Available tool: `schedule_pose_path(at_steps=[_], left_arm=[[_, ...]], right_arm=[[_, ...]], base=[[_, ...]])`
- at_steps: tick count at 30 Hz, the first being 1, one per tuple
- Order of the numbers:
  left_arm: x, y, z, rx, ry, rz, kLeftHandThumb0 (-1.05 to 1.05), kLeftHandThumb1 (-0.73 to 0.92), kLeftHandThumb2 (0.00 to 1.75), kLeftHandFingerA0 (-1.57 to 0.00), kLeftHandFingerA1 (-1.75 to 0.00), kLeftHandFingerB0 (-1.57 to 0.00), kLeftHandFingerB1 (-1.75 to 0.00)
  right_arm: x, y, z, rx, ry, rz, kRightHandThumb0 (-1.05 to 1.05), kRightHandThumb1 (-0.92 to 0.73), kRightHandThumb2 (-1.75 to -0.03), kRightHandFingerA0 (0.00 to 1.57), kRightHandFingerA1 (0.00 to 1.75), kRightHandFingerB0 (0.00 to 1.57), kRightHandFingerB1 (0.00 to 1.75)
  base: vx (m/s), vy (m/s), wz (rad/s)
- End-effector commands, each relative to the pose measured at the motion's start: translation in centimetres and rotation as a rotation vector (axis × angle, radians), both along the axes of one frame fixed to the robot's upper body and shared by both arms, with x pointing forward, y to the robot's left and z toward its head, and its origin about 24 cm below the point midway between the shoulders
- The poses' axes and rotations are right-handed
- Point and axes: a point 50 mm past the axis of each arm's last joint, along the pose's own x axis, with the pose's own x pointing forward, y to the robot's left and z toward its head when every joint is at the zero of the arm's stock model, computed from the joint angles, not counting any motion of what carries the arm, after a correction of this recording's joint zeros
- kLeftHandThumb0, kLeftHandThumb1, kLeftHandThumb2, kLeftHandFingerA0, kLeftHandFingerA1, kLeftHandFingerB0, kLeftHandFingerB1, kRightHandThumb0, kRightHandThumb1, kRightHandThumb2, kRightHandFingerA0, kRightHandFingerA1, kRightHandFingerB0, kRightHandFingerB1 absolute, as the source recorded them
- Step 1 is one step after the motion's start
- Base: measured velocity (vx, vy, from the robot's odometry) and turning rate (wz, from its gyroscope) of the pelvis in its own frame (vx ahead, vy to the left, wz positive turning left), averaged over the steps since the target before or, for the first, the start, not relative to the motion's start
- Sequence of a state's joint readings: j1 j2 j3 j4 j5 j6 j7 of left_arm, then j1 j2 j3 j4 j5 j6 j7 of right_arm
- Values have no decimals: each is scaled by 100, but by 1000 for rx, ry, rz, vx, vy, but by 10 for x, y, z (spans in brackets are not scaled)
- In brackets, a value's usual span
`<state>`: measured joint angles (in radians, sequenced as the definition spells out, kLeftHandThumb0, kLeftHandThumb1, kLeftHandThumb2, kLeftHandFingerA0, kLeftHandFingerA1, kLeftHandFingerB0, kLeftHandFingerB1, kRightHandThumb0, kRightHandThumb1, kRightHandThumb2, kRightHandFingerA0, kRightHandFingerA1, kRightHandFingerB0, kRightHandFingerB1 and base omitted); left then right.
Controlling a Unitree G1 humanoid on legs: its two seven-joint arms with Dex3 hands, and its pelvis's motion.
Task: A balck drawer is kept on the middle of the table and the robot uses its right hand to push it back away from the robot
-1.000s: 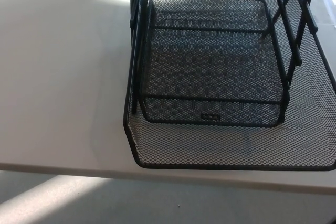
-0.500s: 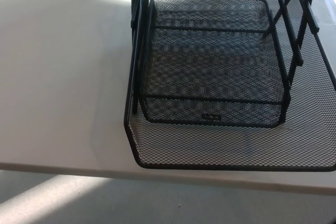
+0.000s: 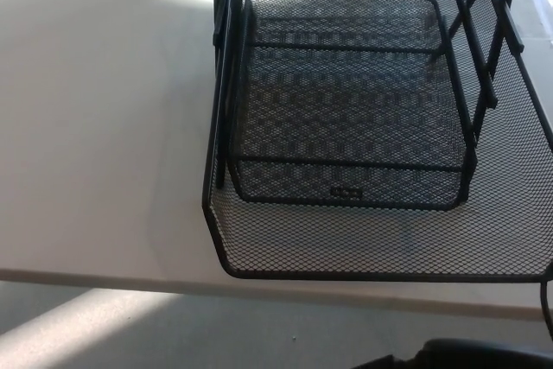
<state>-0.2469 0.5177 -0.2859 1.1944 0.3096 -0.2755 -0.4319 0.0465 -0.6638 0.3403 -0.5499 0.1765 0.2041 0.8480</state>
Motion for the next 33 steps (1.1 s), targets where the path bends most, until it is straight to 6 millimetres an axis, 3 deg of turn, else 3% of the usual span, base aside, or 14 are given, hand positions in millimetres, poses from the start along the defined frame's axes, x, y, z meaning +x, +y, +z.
schedule_pose_path(at_steps=[1,19,33], left_arm=[[1,6,4,21,0,-7,-56,72,62,-44,-37,-31,-32],[0,6,4,18,-4,-13,-55,72,63,-45,-37,-31,-32],[0,6,4,14,-3,-15,-55,72,63,-45,-37,-31,-32]], right_arm=[[10,2,5,17,51,-3,-56,-79,-63,34,37,28,31],[26,-11,38,101,29,-29,-56,-80,-64,33,37,27,31],[45,-19,36,76,74,-86,-56,-79,-64,31,37,27,31]], base=[[0,0,0],[0,0,0],[0,0,0]])
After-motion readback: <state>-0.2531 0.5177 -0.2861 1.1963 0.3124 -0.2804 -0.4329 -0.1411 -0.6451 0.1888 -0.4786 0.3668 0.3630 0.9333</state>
